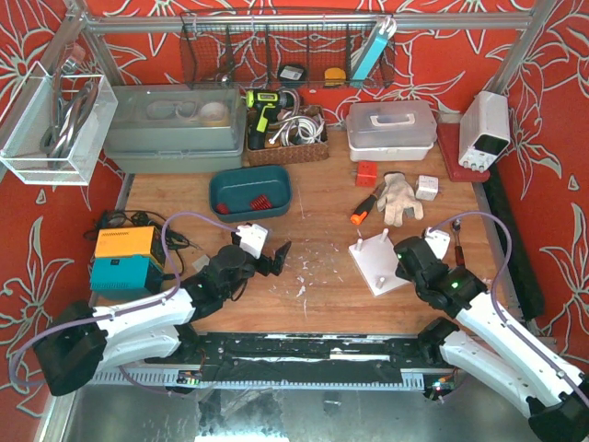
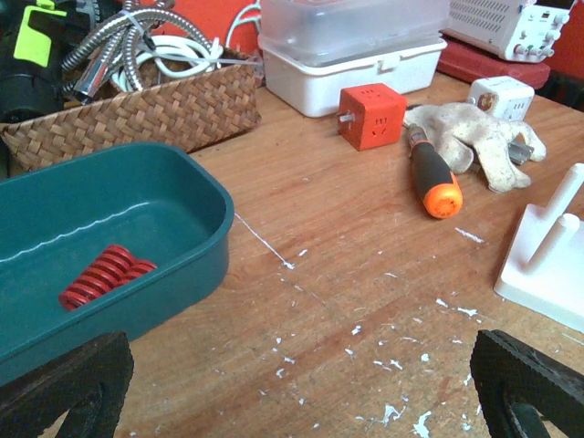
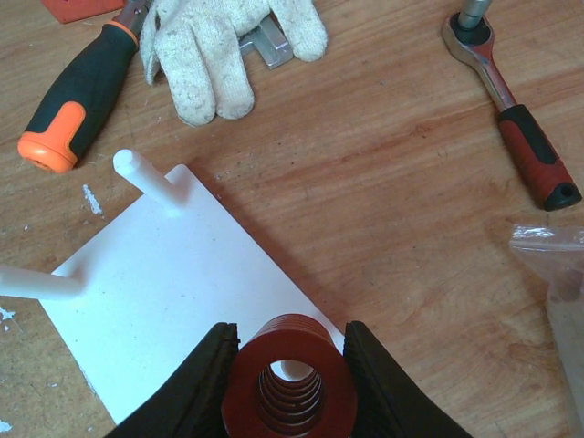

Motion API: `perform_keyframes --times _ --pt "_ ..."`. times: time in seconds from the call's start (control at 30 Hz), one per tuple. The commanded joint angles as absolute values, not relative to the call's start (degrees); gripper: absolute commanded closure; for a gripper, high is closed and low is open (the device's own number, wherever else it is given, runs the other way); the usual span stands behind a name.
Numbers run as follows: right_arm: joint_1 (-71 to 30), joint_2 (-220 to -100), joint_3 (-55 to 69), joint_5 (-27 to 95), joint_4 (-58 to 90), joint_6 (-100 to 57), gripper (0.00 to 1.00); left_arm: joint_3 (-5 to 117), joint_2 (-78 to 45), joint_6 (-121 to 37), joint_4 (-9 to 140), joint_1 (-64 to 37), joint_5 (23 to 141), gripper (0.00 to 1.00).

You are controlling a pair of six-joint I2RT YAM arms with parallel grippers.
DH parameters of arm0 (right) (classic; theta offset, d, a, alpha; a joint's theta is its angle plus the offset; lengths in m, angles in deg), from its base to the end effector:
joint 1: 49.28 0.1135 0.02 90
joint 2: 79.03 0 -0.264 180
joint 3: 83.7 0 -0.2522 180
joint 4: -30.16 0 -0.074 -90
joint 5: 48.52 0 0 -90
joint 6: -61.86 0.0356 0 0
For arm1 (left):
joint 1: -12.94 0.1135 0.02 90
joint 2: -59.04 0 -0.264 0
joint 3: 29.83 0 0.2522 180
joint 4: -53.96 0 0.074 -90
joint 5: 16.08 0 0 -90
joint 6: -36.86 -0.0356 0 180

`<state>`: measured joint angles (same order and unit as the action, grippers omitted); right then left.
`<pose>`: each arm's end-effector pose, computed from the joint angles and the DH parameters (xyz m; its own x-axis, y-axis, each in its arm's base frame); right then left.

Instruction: Install the large spring

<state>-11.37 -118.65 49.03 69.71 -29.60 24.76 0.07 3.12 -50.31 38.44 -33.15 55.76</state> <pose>0.1139 0.0674 0.2323 -0.6246 0.4043 -0.6682 0.3083 0.9137 0.2647 0.1500 -0.1398 0.2019 -0.1495 0.0877 -0.9849 0.4652 0.8852 0.0082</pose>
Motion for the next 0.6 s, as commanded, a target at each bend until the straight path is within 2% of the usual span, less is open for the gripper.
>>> perform_keyframes --times 0.0,0.3,0.57 --pt "-12.3 -119.2 50.7 68.4 -25.9 23.6 1.00 -0.1 3.7 -50.5 37.1 -33.3 55.8 0.00" --pt "-13.2 -122.9 52.0 68.7 -25.7 24.7 1.00 -0.3 3.8 -50.8 37.2 -33.3 55.6 0.00" --pt "-13.6 -120.7 49.3 70.7 -24.0 21.9 1.00 -0.3 3.8 -50.8 37.1 -33.3 55.9 0.00"
